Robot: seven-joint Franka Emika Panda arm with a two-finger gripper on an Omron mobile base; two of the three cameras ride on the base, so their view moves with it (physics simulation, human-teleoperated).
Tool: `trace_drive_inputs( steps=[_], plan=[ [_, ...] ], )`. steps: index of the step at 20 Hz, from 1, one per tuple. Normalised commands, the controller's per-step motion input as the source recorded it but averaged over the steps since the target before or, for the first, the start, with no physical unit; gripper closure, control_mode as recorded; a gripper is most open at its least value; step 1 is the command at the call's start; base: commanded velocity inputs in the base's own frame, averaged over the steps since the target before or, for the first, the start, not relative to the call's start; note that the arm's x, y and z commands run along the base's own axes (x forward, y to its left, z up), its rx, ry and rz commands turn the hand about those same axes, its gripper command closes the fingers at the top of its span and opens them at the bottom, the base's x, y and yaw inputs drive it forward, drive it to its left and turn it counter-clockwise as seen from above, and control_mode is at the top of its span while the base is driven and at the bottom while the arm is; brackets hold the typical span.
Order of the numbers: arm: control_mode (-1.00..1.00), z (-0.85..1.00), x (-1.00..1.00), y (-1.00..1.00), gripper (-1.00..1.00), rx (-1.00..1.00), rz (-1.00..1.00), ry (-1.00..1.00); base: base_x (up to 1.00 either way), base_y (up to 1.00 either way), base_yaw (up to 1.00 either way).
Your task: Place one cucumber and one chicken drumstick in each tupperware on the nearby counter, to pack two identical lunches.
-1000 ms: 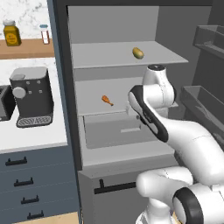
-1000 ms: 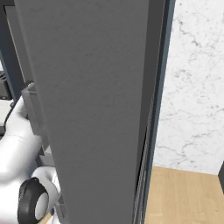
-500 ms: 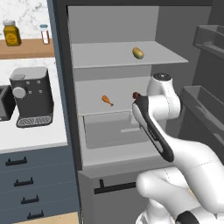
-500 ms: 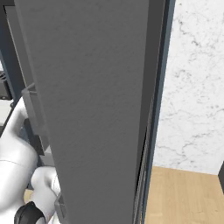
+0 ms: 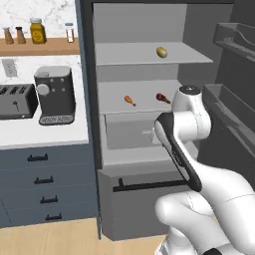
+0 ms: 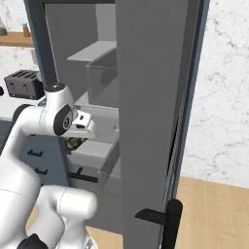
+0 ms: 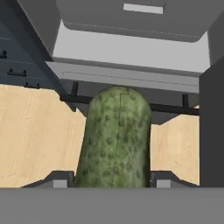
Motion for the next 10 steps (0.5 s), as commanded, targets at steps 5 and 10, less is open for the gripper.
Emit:
trace_drive_inputs(
  steps=[5,10],
  plan=[
    [1.0,0.0,0.0,0.0,1.0,0.0,0.0,0.0,-0.3,0.58,0.41],
    [1.0,0.0,0.0,0.0,1.0,0.0,0.0,0.0,-0.04,0.39,0.43]
  ],
)
